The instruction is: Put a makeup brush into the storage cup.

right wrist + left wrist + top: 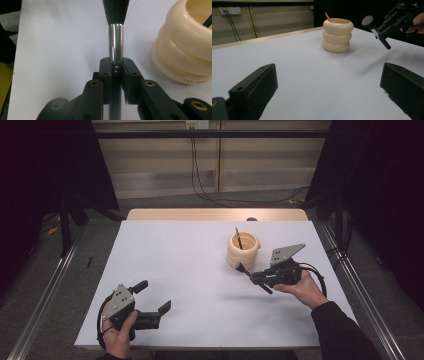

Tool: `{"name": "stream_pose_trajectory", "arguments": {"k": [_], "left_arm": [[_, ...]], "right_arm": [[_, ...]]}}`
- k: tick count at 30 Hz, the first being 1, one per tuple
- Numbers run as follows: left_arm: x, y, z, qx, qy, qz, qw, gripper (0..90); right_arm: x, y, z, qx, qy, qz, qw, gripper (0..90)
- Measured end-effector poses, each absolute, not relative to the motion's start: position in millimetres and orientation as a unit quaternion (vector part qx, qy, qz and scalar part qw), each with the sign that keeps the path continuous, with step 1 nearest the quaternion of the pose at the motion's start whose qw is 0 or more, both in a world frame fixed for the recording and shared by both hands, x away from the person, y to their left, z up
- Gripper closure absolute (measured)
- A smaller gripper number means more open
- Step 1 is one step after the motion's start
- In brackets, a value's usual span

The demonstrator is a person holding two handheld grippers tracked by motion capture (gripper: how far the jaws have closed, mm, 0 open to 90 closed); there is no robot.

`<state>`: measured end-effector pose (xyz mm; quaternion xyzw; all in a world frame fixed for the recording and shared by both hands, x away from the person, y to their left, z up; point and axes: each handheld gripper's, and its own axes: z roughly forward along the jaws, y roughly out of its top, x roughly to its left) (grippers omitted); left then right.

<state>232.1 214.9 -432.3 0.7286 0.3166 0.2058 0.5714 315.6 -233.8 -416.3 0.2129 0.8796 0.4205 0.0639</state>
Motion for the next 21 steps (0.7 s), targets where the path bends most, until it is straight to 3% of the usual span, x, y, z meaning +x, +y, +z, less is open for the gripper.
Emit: {"name": "stream_pose_trajectory", "arguments": {"k": [21], "left_arm": [[232,215,-432,0.728,0.316,0.206,0.572,1.1]], "right_arm": [[311,-254,-406,0.242,0.829,0.497,0.087,79.3]]}}
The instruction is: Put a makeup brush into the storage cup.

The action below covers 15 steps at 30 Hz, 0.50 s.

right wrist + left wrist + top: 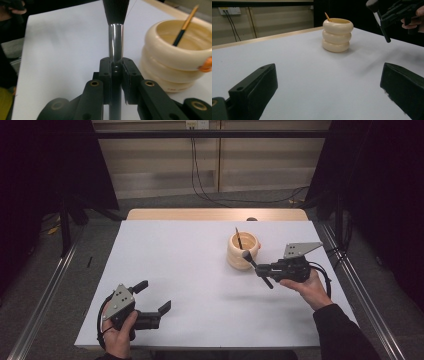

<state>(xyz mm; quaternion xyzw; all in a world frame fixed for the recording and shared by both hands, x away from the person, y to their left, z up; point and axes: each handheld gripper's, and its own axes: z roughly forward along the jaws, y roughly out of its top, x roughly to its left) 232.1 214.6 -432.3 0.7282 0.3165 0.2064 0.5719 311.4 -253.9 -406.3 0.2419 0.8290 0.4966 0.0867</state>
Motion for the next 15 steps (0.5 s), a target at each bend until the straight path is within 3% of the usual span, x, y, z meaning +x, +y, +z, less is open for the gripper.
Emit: {"name": "stream_pose_trajectory", "arguments": {"k": [15], "left_arm": [[231.9,214.4,-432.1,0.727,0.318,0.207,0.572,1.1]], "right_arm": [[308.6,-262.3,-396.8,0.261,0.786,0.547,0.121,79.2]]}}
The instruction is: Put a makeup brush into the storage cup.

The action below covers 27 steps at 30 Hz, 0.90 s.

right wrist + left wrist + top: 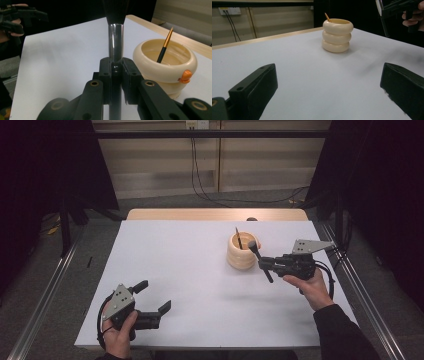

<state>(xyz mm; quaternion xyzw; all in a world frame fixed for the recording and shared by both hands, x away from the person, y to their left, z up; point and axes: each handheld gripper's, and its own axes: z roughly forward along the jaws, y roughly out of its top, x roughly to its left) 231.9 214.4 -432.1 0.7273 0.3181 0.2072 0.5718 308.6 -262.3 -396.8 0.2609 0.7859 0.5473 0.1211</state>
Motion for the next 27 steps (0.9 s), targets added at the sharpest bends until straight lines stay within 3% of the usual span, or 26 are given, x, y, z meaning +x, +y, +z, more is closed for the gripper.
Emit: {"name": "stream_pose_trajectory", "arguments": {"k": [27], "left_arm": [[231,215,-432,0.725,0.321,0.207,0.573,1.1]], "right_arm": [[321,-265,-383,0.291,0.742,0.584,0.152,79.2]]}}
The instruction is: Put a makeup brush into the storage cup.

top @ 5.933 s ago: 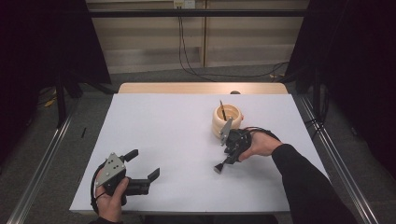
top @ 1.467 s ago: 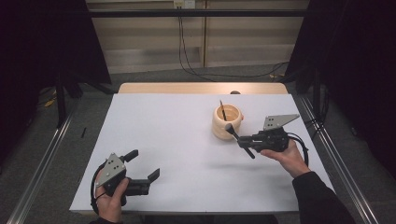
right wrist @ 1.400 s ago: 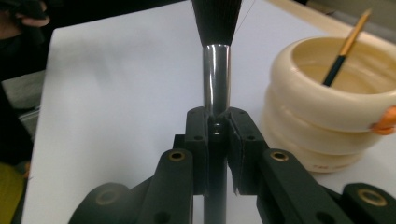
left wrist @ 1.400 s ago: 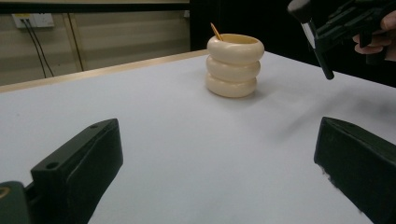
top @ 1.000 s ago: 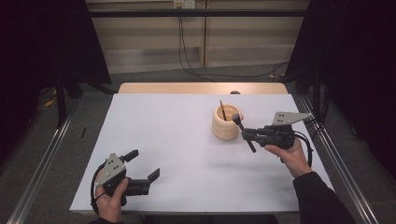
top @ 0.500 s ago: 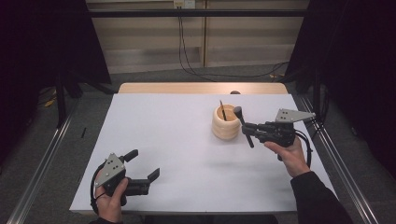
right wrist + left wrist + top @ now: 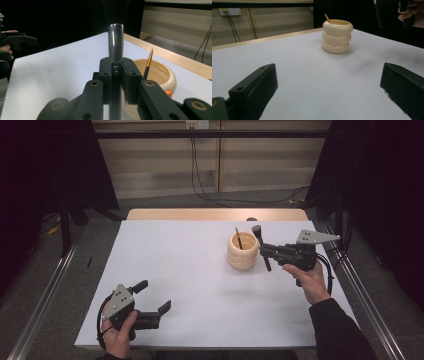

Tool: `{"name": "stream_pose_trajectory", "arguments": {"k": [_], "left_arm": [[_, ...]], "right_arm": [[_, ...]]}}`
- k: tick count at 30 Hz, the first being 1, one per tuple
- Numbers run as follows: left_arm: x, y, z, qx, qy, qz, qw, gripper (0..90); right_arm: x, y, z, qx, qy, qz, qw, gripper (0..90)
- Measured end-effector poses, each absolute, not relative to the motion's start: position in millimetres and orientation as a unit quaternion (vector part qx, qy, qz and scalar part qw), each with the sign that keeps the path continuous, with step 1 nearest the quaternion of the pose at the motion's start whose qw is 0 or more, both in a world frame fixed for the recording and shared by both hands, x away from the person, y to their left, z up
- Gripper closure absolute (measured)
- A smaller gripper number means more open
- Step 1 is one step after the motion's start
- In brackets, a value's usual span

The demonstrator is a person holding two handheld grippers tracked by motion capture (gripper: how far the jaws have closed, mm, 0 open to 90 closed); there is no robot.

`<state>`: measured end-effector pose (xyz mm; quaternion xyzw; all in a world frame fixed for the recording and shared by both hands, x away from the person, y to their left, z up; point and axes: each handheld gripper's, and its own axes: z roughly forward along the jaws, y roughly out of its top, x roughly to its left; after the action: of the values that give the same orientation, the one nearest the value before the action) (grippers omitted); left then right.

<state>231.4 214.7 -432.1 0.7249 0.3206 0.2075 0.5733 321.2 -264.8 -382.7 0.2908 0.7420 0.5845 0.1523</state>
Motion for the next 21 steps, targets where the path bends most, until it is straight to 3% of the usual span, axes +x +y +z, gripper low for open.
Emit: {"name": "stream_pose_trajectory", "arguments": {"k": [21], "left_arm": [[231,215,-432,0.723,0.32,0.21,0.575,1.1]], "right_arm": [[347,-257,-364,0.313,0.736,0.575,0.171,79.2]]}}
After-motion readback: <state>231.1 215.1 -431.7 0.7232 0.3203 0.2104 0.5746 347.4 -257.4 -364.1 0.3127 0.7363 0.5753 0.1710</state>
